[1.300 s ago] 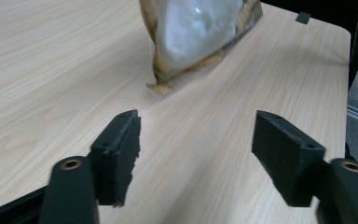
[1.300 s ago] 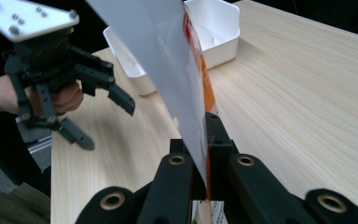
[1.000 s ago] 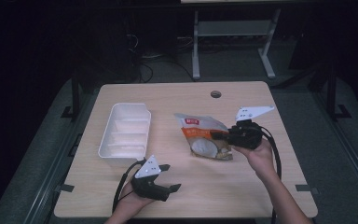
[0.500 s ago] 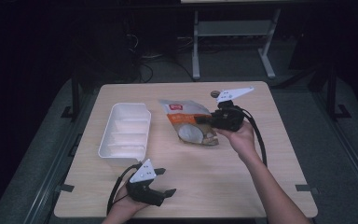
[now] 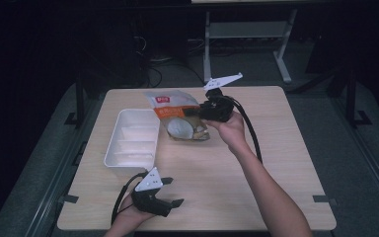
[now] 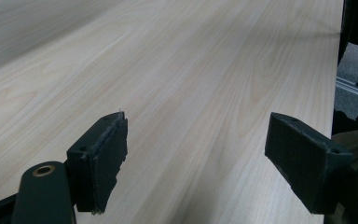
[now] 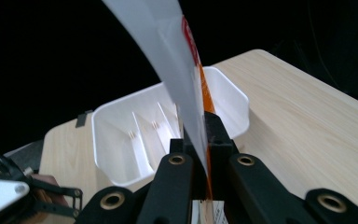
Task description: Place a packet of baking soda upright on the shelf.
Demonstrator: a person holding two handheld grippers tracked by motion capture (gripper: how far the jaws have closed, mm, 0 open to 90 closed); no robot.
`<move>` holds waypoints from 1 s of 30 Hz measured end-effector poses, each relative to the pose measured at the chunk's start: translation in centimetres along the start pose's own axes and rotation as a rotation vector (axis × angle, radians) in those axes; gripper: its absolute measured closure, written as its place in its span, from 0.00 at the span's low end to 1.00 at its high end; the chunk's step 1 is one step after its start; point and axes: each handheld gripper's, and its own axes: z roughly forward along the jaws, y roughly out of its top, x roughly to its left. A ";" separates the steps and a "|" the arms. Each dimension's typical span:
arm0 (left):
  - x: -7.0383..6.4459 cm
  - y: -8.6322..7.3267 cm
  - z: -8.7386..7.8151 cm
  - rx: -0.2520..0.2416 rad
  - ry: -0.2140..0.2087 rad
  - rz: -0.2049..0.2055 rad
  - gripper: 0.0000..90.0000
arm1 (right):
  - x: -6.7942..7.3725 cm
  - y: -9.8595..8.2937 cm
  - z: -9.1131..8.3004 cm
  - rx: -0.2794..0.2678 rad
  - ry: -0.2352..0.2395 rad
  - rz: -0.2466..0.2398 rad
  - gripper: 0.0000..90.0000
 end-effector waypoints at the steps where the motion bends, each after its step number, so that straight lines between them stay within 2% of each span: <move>1: 0.0 0.0 0.0 -0.001 0.000 0.002 0.23 | 0.0 0.2 0.2 -0.001 0.002 0.000 1.00; 6: 0.0 0.0 0.0 0.009 -0.002 0.020 0.23 | 0.1 1.4 1.5 -0.002 0.007 -0.011 1.00; 16: 0.1 -0.1 0.0 0.015 0.000 0.030 0.23 | 0.6 3.8 4.9 0.020 0.023 -0.038 1.00; 30: 0.3 -0.2 -0.2 0.000 -0.001 0.013 0.23 | 1.4 5.6 9.5 0.004 0.055 -0.056 1.00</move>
